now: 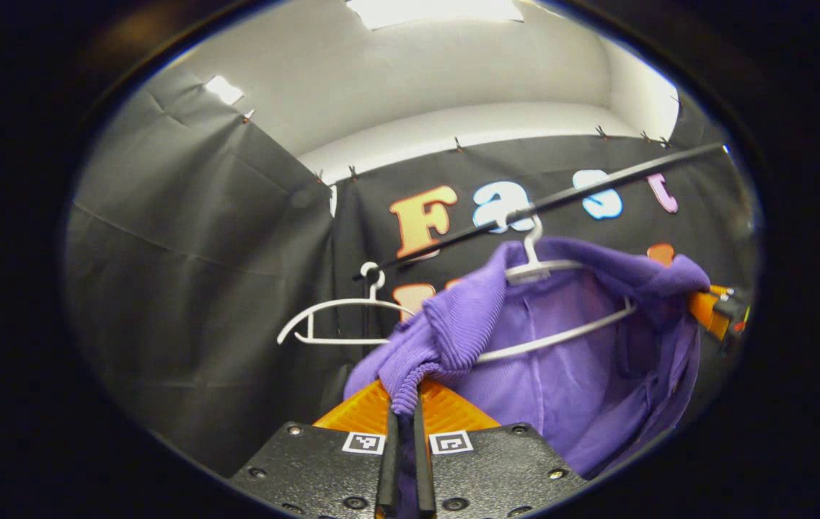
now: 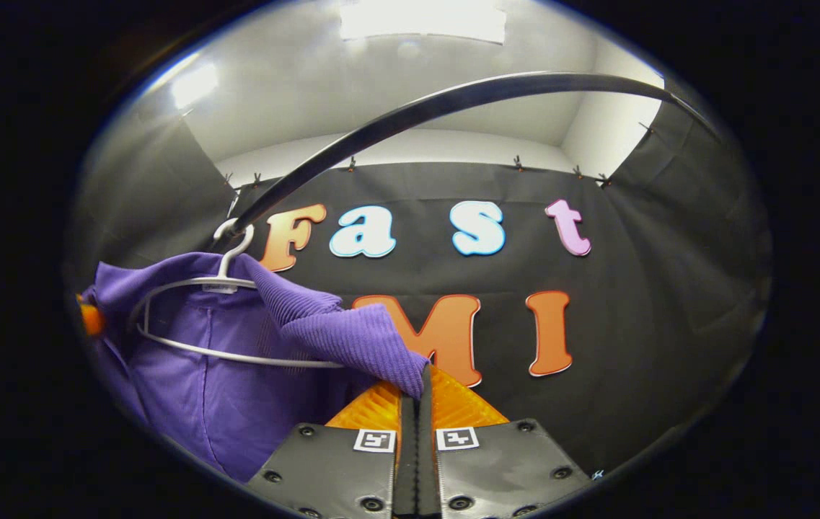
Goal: Grasp the clothes on the hanger with both hands and then place them into the laundry hamper below.
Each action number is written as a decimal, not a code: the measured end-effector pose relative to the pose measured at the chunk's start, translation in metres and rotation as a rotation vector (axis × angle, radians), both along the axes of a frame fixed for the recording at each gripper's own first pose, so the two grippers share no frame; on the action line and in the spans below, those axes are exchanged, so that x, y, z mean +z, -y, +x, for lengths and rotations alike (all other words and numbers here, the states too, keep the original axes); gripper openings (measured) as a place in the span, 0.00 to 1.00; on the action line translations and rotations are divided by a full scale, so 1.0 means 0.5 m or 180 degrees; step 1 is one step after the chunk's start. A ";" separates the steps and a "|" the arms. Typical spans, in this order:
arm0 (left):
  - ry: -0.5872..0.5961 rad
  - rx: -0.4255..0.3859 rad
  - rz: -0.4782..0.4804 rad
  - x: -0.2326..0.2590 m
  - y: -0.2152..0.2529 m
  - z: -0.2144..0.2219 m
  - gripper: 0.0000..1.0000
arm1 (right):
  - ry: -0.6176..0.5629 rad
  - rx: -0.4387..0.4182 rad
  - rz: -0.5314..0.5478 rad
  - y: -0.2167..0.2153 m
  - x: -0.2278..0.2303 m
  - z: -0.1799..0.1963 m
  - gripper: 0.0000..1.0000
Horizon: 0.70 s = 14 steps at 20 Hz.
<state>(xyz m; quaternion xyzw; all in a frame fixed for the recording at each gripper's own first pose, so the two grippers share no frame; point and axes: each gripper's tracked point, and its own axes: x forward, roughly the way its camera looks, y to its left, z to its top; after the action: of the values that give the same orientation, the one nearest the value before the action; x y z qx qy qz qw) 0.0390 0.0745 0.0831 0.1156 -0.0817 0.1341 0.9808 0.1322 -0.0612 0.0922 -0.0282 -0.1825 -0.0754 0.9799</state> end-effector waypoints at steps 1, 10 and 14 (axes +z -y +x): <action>0.0044 0.0023 -0.0095 0.019 -0.021 0.006 0.08 | 0.0078 -0.0092 -0.0038 0.005 0.015 0.002 0.07; 0.0378 0.0211 0.0006 0.142 -0.161 0.137 0.09 | 0.0457 -0.0454 -0.0026 0.033 0.097 0.057 0.07; 0.0136 0.0211 -0.0096 0.068 -0.222 0.223 0.09 | 0.0336 -0.0426 0.0016 0.025 0.073 0.091 0.07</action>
<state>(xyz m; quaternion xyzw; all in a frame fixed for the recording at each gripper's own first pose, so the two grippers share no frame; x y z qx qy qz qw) 0.1504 0.1855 0.1170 0.1005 -0.0967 0.1703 0.9755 0.1778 -0.0735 0.1288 -0.0339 -0.2314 -0.1426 0.9618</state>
